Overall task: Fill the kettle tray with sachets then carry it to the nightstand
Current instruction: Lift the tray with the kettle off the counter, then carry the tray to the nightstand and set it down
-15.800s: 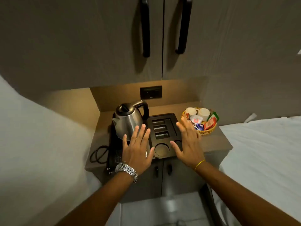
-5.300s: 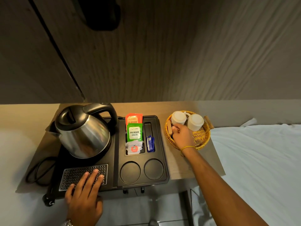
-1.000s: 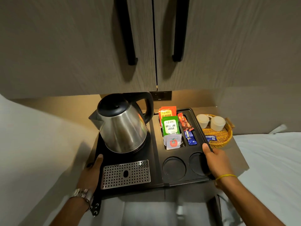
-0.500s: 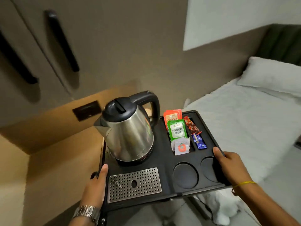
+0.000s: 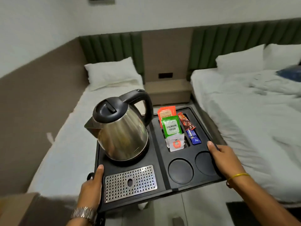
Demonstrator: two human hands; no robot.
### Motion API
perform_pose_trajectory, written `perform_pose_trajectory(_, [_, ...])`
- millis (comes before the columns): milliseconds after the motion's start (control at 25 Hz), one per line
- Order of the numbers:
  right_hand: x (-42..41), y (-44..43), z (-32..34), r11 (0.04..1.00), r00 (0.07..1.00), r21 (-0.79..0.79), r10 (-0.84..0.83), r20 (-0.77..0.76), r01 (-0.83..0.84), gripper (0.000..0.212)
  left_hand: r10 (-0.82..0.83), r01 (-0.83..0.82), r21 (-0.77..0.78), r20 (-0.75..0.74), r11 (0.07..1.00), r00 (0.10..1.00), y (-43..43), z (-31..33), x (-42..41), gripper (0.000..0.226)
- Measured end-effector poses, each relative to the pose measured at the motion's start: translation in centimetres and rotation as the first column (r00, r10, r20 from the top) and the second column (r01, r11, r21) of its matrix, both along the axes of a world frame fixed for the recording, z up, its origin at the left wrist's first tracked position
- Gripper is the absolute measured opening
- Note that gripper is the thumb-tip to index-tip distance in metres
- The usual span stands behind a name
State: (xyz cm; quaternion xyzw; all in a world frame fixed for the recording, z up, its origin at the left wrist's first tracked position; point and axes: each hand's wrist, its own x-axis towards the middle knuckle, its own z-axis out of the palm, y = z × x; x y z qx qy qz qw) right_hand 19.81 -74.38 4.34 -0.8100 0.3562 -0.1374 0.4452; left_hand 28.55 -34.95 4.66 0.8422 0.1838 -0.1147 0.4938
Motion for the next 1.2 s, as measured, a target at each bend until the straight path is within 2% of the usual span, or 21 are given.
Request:
perform_pose_trajectory(240, [-0.5, -14.0, -2.8, 0.973, 0.972, 0.025, -0.229, -0.06, 0.231, 0.06, -0.133, 0.132, -0.009, -0.073, 0.991, 0.988, -16.4, -1.8, 6.9, 0.065])
perform_pose_trajectory(520, [7.6, -27.9, -3.0, 0.968, 0.965, 0.018, -0.248, -0.079, 0.25, 0.055, -0.137, 0.138, -0.006, -0.106, 0.99, 0.985, -31.5, -3.1, 15.9, 0.067])
perform_pose_trajectory(880, [21.7, -36.6, -4.4, 0.977, 0.972, 0.015, -0.21, -0.103, 0.212, 0.058, -0.088, 0.086, -0.022, -0.091, 0.996, 0.992, -39.7, -4.2, 28.9, 0.066])
perform_pose_trajectory(1200, [40.3, -42.8, -6.2, 0.967, 0.964, 0.025, -0.249, -0.096, 0.252, 0.057, -0.159, 0.162, 0.049, -0.07, 0.985, 0.985, -46.4, -5.9, 49.3, 0.071])
